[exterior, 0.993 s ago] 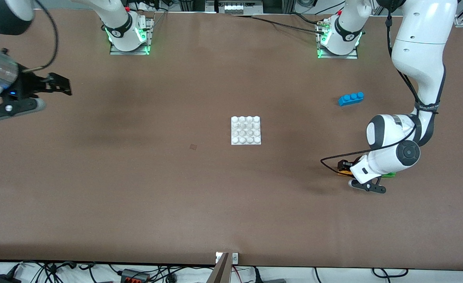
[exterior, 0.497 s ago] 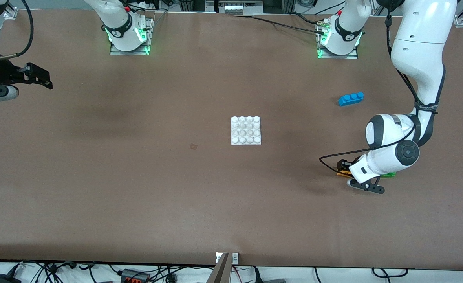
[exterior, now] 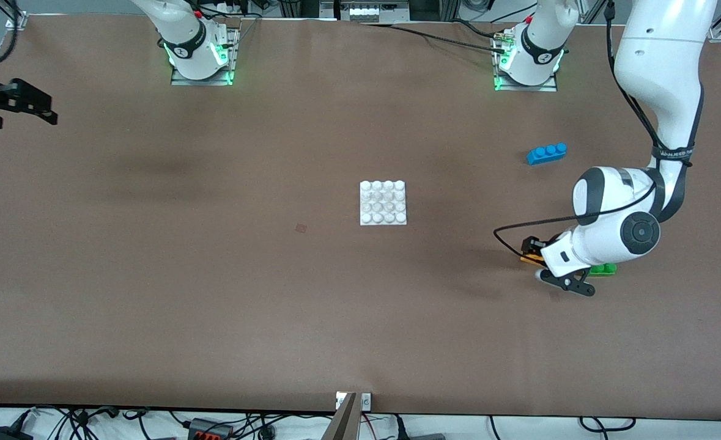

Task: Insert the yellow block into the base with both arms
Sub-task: 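Carry the yellow block with the left gripper over the white plate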

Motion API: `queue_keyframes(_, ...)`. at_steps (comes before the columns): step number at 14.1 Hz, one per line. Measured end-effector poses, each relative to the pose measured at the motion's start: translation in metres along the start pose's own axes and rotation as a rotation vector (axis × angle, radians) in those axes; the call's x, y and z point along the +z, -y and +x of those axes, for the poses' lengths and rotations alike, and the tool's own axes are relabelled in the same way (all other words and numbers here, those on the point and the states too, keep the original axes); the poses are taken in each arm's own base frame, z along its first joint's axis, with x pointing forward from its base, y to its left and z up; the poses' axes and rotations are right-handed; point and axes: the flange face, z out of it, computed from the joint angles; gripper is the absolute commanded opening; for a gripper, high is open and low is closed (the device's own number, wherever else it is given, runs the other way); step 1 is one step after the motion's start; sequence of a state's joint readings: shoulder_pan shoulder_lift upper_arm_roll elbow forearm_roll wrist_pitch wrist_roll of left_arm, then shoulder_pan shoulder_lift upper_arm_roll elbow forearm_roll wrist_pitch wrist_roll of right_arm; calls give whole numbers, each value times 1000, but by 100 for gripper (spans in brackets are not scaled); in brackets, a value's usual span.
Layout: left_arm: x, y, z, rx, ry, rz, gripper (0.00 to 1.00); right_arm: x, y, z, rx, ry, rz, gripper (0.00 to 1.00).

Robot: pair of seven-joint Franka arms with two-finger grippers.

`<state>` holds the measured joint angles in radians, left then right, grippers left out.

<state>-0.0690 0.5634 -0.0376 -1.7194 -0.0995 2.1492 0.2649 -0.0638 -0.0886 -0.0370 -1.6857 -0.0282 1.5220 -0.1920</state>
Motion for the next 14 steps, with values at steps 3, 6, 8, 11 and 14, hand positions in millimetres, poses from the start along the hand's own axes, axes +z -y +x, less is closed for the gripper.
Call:
queue_keyframes(3, -20, -53, -1, -34, 38, -30, 54, 0, -4, 14, 33, -12, 59, 100)
queue_keyframes(6, -20, -110, 3, -81, 49, -57, 54, 3, 7, 22, 118, -4, 70, 100)
queue_keyframes(8, -19, -143, 3, -113, 57, -68, 54, 4, 11, 23, 125, 0, 70, 100)
queue_keyframes(11, -17, -180, 1, -150, 66, -80, 54, 6, 7, 24, 131, 5, 71, 100)
queue_keyframes(14, -15, -212, 0, -195, 65, -84, 54, 8, 7, 25, 131, 8, 71, 100)
